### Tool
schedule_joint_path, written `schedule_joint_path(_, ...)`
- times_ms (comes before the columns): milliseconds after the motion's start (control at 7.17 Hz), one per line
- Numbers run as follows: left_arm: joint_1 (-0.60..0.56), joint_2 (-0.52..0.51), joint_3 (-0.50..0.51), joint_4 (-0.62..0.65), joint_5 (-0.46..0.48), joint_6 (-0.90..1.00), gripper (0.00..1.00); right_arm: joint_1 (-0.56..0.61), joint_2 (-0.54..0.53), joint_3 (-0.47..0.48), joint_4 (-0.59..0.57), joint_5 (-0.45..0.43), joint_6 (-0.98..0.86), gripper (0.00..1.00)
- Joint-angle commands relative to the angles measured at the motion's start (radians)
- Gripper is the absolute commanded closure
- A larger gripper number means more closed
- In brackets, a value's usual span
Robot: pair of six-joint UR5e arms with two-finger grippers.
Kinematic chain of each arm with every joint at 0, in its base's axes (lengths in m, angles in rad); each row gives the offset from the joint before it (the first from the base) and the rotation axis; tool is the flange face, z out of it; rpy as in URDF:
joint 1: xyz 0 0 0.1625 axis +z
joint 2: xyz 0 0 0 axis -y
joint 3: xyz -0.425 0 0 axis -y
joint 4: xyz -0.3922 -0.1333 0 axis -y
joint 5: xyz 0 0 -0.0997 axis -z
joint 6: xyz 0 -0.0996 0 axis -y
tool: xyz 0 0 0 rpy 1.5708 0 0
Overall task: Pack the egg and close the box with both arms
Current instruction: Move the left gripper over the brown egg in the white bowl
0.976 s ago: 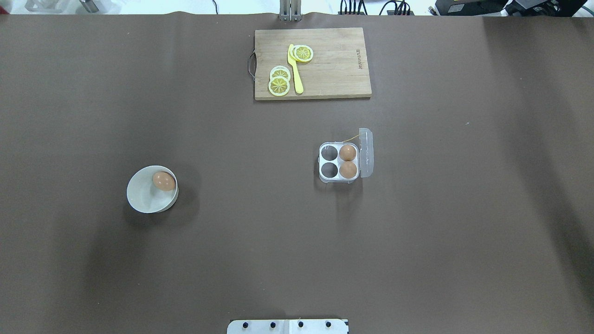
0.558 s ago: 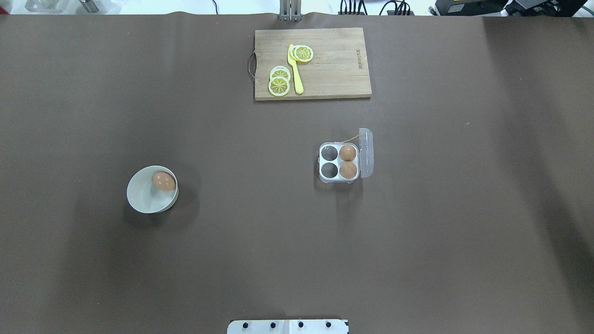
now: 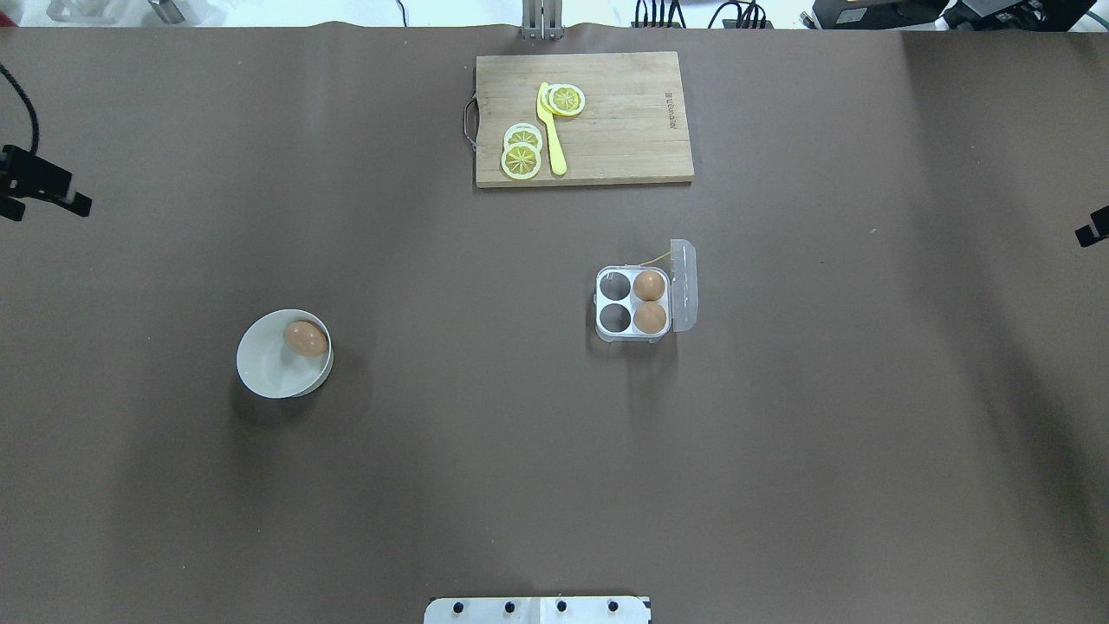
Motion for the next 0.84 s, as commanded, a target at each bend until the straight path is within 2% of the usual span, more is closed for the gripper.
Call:
schedule_joint_path(0,0.172,-0.077,-0.039,0.001,0.125,-0.392,0.01,-0.007,0.005,-0.001,-0.001,0.000,0.007,0.00)
schedule_joint_path(139,0.254,-0.082,-0.056,0.001,0.210,-0.514,0.01,-0.007,0.005,-0.001,-0.001,0.001,0.007,0.00)
schedule_joint_path(418,0.348,-0.090,-0.079,0.001,0.236,-0.724,0.01,-0.007,0.005,-0.001,-0.001,0.001,0.007,0.00)
schedule_joint_path(558,0.410,-0.090,-0.093,0.004,0.298,-0.806,0.01,-0.007,0.005,-0.001,-0.001,0.000,0.007,0.00)
schedule_joint_path(697,0.449,-0.085,-0.093,0.005,0.317,-0.864,0.01,-0.007,0.005,-0.001,-0.001,0.000,0.007,0.00)
